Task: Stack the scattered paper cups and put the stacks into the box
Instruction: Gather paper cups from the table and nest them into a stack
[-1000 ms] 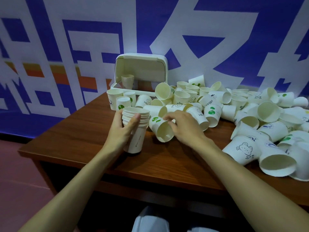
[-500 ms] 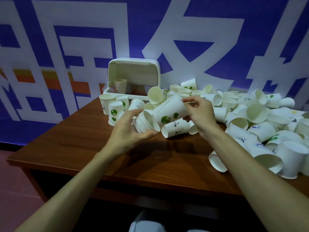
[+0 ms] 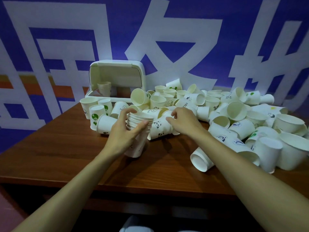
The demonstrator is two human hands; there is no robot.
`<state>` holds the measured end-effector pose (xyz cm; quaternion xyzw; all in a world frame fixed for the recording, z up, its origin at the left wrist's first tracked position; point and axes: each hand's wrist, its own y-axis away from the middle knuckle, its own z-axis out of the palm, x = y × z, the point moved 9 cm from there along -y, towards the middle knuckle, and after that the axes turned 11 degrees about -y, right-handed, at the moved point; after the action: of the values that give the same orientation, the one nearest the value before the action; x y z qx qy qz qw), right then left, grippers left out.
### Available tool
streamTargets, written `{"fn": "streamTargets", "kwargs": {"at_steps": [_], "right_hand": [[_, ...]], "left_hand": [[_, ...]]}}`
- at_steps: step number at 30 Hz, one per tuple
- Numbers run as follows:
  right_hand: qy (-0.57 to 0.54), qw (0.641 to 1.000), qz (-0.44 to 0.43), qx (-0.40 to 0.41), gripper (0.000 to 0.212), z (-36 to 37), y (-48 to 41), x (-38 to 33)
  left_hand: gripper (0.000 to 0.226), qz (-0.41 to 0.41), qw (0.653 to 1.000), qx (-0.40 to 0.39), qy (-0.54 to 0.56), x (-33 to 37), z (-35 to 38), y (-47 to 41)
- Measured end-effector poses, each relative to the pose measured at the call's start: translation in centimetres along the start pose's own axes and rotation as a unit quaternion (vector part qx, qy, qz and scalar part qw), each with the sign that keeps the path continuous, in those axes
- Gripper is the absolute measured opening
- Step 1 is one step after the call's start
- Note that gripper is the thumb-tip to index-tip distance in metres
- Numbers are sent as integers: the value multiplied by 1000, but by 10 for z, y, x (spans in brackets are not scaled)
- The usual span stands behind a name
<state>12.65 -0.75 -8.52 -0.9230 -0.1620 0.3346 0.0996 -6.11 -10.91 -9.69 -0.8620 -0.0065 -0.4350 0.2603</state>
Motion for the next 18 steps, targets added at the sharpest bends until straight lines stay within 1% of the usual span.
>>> {"fn": "streamTargets", "kwargs": {"at_steps": [3, 5, 7, 9, 10, 11, 13, 15, 17, 18], "right_hand": [[76, 995, 38, -56, 50, 24, -5, 10], [65, 994, 57, -65, 44, 31, -6, 9], [3, 997, 59, -51, 30, 26, -6, 4], [-102, 992, 67, -18, 18, 16, -7, 4], [-176, 981, 77, 1, 15, 11, -7, 7], [-253, 963, 89, 21, 12, 6, -7, 10], [-366, 924, 100, 42, 10, -1, -5, 11], [-418, 904, 76, 49, 15, -9, -5, 5], [-424, 903, 34, 51, 17, -17, -4, -6], [-410, 911, 9, 49, 15, -20, -3, -13]], "left_hand": [[41, -20, 999, 6, 27, -7, 1, -2], [44, -16, 999, 4, 41, -8, 2, -1], [49, -1, 999, -5, 54, -7, 4, -1], [58, 2, 998, -16, 67, -7, 3, -1], [64, 2, 998, -15, 62, -8, 1, -2], [70, 1, 999, -10, 45, -9, -3, -3], [79, 0, 1000, -2, -6, -12, -8, -6], [83, 0, 1000, -4, -31, -11, -9, -8], [83, 11, 999, -11, -51, -7, -8, -8], [83, 20, 998, -17, -64, -5, -6, -7]]}}
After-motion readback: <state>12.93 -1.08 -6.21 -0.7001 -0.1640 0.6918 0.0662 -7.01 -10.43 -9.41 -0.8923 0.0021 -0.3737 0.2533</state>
